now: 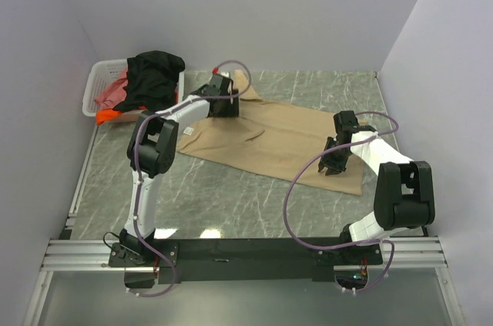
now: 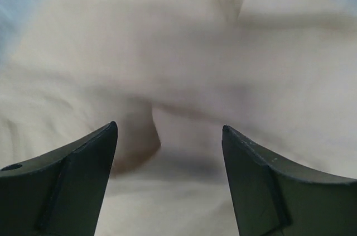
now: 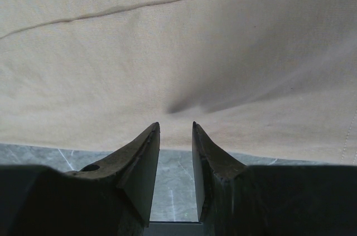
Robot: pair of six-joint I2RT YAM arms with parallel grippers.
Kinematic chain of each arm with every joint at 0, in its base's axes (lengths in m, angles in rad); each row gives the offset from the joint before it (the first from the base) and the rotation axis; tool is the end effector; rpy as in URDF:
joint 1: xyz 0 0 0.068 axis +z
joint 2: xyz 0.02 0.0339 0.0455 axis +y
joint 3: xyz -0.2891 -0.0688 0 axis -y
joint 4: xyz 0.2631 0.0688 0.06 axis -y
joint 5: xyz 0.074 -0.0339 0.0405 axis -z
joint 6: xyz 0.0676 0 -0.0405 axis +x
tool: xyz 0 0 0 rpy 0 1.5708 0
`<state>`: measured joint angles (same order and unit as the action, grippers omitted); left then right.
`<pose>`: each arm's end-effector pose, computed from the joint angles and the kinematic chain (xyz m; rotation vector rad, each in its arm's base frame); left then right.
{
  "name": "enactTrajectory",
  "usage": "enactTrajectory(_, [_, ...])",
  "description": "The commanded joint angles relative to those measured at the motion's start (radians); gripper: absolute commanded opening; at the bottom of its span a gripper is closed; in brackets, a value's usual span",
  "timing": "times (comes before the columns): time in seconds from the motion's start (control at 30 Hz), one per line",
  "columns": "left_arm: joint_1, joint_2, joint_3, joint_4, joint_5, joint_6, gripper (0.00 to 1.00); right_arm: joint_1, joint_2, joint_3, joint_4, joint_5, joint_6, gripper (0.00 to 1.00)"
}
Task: Fold and stack the t-shirts
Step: Fold the tshirt
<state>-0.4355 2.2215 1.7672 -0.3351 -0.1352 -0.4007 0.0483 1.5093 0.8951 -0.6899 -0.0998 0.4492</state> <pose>0.5090 -0.2268 0.1819 -0.0248 2.3648 -0.2491 0.2884 0.0207 0.1632 0.5581 2.8442 0.2360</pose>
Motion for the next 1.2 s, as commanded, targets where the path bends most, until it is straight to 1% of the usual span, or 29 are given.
enactTrajectory(0.0, [-0.028, -0.097, -0.112, 0.056, 0.043, -0.020, 0.81, 0.009, -0.027, -0.002, 0.013, -0.008, 0.000, 0.37])
enactTrajectory(0.1, [-0.028, -0.112, -0.167, 0.064, 0.065, -0.013, 0.81, 0.009, -0.023, -0.007, 0.015, -0.011, 0.002, 0.37])
enactTrajectory(0.23, [-0.028, -0.131, -0.193, 0.024, 0.031, -0.013, 0.80, 0.010, -0.031, -0.008, 0.016, -0.011, 0.005, 0.37])
enactTrajectory(0.37, [-0.028, -0.175, -0.226, 0.041, 0.000, -0.001, 0.81, 0.010, -0.035, -0.013, 0.015, -0.006, 0.000, 0.37])
enactTrajectory(0.67, [-0.016, -0.091, -0.094, 0.001, 0.006, -0.007, 0.81, 0.009, -0.050, -0.021, 0.010, -0.003, 0.000, 0.37])
enactTrajectory(0.87, [-0.016, -0.048, -0.038, 0.004, 0.008, 0.003, 0.72, 0.010, -0.060, -0.042, 0.018, -0.009, 0.003, 0.37])
enactTrajectory(0.93, [-0.016, -0.031, -0.011, -0.013, 0.008, 0.010, 0.67, 0.009, -0.061, -0.047, 0.018, -0.011, 0.005, 0.37])
enactTrajectory(0.97, [-0.016, -0.017, -0.003, -0.019, 0.008, 0.016, 0.64, 0.010, -0.064, -0.048, 0.021, -0.011, 0.005, 0.37])
enactTrajectory(1.07, [-0.016, -0.013, -0.008, -0.022, 0.012, 0.019, 0.59, 0.010, -0.067, -0.053, 0.021, -0.008, 0.005, 0.37])
enactTrajectory(1.17, [-0.016, -0.008, -0.022, -0.022, 0.008, 0.016, 0.57, 0.009, -0.064, -0.053, 0.021, -0.008, 0.005, 0.37])
